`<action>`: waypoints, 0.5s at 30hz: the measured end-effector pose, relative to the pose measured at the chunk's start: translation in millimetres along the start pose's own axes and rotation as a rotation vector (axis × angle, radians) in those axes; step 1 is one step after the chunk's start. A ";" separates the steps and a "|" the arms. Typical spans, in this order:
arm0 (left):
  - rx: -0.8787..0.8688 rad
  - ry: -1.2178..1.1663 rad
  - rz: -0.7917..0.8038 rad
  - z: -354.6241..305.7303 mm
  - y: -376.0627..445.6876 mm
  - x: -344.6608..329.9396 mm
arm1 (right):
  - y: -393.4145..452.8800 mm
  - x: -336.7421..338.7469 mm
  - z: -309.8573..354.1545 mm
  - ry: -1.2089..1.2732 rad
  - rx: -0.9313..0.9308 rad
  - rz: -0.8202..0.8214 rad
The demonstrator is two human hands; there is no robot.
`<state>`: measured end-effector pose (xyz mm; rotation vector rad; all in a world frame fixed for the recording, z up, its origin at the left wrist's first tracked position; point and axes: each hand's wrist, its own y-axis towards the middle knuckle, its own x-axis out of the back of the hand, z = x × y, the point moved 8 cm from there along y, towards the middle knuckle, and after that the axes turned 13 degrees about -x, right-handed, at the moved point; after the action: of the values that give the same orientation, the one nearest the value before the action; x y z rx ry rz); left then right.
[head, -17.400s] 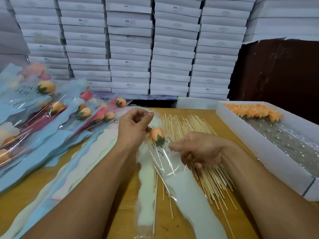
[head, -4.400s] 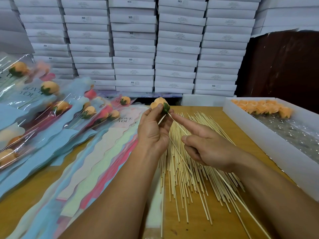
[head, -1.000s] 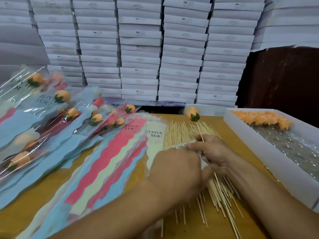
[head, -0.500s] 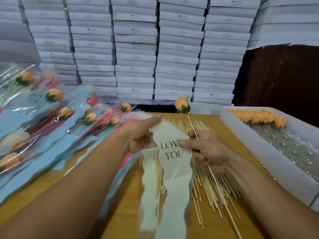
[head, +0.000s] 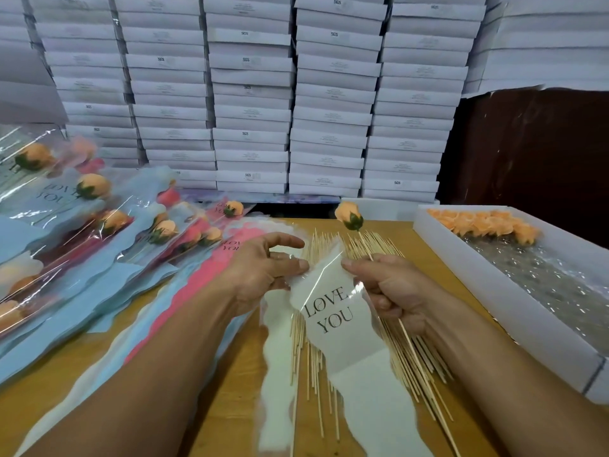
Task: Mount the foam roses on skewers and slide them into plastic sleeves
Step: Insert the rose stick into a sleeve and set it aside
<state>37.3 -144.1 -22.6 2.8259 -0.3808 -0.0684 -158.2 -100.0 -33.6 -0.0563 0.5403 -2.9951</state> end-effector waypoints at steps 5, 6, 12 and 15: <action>-0.108 0.176 0.062 -3.6 -6.8 -5.1 | 0.6 2.9 0.8 0.034 0.009 -0.016; -0.128 0.214 0.081 -5.2 -8.0 -7.2 | 1.3 2.9 -0.5 0.028 -0.003 -0.018; -0.291 0.422 0.069 -21.6 -9.6 -9.0 | 3.2 -0.2 -6.0 -0.039 -0.063 -0.020; -0.354 0.444 0.034 -26.6 -9.7 -5.6 | 4.9 2.0 -7.9 -0.038 -0.074 -0.036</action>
<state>36.5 -126.4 0.1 2.3925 -0.2793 0.4462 -160.2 -102.1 -42.6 -0.1290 0.6528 -3.0017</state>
